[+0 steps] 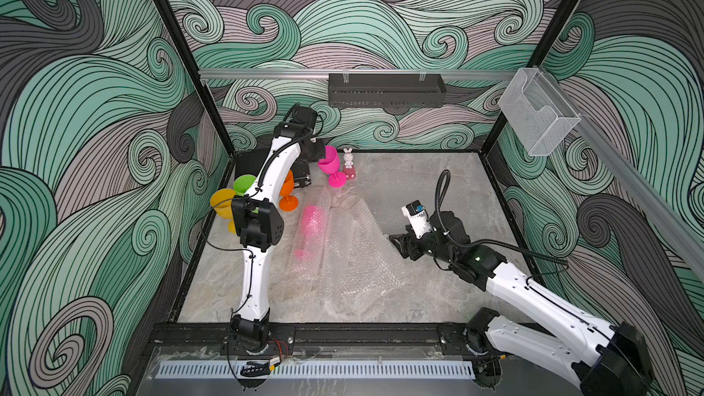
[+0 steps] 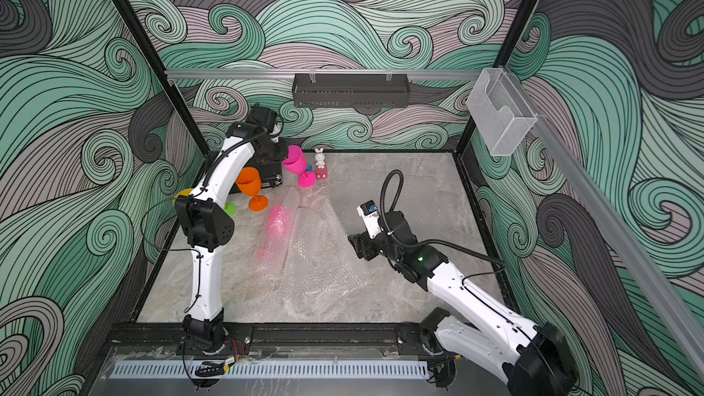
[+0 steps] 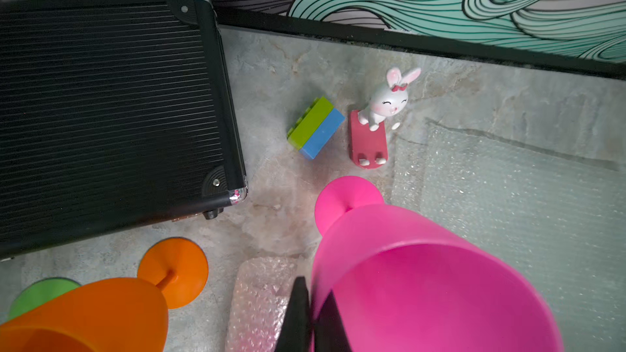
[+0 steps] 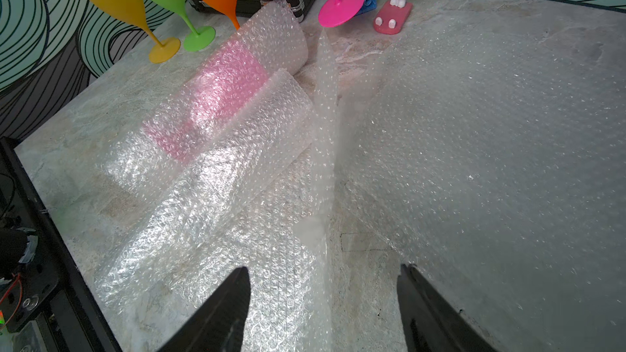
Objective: Unpack wine glasses from bubble wrap
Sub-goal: Place the wine glass at the center of the board.
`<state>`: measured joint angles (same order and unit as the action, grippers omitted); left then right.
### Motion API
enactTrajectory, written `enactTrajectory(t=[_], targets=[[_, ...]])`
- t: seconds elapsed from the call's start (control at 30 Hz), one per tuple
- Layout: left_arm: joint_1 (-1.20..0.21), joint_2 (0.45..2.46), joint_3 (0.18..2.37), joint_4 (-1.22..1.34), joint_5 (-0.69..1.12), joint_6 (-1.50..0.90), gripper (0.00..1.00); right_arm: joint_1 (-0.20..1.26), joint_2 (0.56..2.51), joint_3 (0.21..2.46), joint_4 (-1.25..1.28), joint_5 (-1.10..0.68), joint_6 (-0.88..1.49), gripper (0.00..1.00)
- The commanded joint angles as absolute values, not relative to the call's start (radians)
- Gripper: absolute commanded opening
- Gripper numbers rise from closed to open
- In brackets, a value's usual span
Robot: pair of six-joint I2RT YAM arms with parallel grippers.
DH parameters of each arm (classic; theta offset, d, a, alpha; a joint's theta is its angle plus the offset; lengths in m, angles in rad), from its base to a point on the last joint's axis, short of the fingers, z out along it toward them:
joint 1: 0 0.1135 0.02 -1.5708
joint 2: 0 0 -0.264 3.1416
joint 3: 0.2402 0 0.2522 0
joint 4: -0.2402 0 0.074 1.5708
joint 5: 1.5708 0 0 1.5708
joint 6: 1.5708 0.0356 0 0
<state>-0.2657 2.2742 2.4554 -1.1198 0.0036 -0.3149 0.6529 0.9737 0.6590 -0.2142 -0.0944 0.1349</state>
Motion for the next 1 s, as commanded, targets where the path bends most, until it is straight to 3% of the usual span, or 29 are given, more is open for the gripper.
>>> enactTrajectory(t=[0.0, 0.57, 0.97], targets=[[-0.289, 2.332, 2.553, -1.252, -0.047, -0.283, 0.0, 0.644, 0.963, 0.647, -0.207, -0.111, 0.147, 0.72], [-0.327, 2.427, 2.595, -1.264, -0.051, -0.268, 0.0, 0.638, 0.957, 0.628, -0.191, -0.124, 0.155, 0.72], [-0.342, 2.444, 2.641, -1.272, 0.003, -0.283, 0.25, 0.638, 0.962, 0.624, -0.187, -0.126, 0.159, 0.72]])
